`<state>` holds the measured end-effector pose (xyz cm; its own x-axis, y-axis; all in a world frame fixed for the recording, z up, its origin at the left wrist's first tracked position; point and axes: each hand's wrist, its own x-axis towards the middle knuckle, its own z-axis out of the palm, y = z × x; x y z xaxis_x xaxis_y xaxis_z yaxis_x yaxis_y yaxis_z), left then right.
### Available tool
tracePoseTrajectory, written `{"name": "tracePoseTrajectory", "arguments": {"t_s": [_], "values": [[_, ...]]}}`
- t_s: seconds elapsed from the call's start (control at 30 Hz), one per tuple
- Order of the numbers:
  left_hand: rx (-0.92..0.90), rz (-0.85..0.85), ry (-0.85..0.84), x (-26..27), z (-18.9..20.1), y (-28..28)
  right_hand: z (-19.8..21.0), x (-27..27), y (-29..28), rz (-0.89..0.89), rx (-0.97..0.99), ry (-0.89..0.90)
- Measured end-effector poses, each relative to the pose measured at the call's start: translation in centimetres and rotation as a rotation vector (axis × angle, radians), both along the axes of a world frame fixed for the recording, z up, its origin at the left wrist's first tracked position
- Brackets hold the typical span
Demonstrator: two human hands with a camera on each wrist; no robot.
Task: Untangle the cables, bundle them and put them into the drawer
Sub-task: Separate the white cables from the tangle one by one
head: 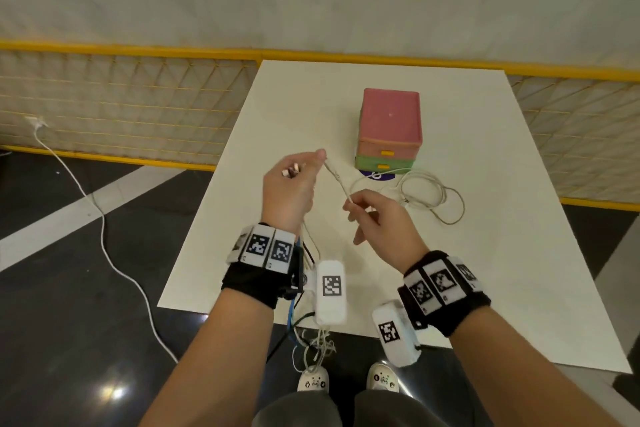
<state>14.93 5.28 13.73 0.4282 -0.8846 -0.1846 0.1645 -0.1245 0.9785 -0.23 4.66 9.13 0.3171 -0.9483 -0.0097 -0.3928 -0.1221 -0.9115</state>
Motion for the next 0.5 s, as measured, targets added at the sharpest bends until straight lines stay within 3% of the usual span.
{"name": "tracePoseTrajectory", "arguments": {"t_s": [0.13, 0.5], "values": [[0.005, -0.123, -0.04, -2.7, 0.3, -0.8, 2.4, -1.1, 0.7, 0.007, -0.033, -0.095], [-0.233, 0.009, 0.183, -4.4, 3.2, -2.6, -0.2, -4.2, 1.4, 0.098, -0.014, -0.158]]}}
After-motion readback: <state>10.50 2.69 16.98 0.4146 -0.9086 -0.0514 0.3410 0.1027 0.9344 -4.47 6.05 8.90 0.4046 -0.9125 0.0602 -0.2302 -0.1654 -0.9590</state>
